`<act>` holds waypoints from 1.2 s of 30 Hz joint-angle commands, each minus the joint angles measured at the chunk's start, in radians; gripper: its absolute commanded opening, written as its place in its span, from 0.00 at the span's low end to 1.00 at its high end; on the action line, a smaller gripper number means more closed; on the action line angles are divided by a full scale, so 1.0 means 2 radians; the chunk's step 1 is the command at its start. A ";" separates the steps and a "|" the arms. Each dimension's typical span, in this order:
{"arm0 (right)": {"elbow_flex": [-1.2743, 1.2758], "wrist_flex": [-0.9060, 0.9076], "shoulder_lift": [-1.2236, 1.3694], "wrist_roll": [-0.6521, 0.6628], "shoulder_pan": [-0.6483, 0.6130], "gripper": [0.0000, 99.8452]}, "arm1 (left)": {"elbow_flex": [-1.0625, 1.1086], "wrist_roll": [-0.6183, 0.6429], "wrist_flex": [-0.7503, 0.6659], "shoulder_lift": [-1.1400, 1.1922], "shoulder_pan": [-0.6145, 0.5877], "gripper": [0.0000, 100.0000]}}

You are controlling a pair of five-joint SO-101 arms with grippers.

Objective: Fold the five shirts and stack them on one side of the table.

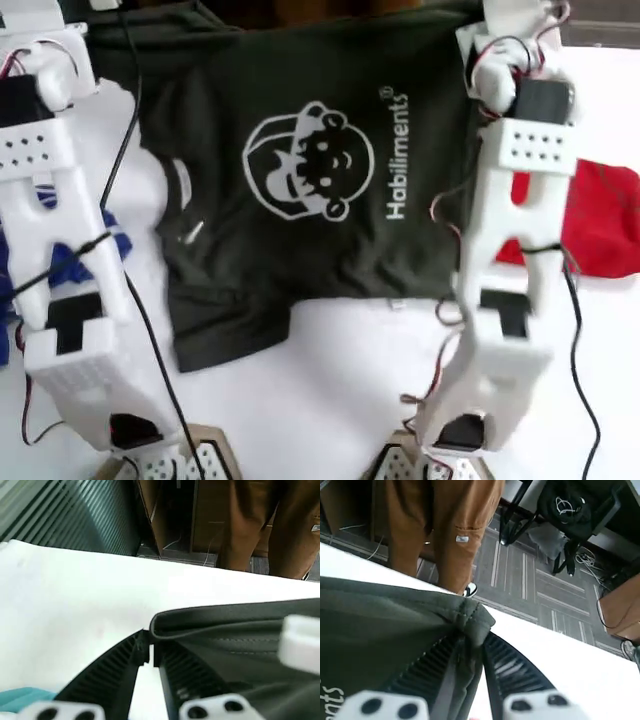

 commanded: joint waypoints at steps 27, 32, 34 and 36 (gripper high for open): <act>-0.148 0.364 0.086 -0.055 -0.032 0.02 | 0.180 -0.082 0.271 -0.088 0.104 0.03; 0.000 0.363 0.004 -0.053 -0.030 0.02 | 0.314 -0.133 0.270 -0.188 0.137 0.03; 0.045 0.362 -0.025 -0.052 -0.021 0.02 | 0.352 -0.153 0.270 -0.226 0.140 0.03; 0.075 0.362 -0.049 -0.051 -0.012 0.02 | 0.384 -0.174 0.270 -0.259 0.138 0.03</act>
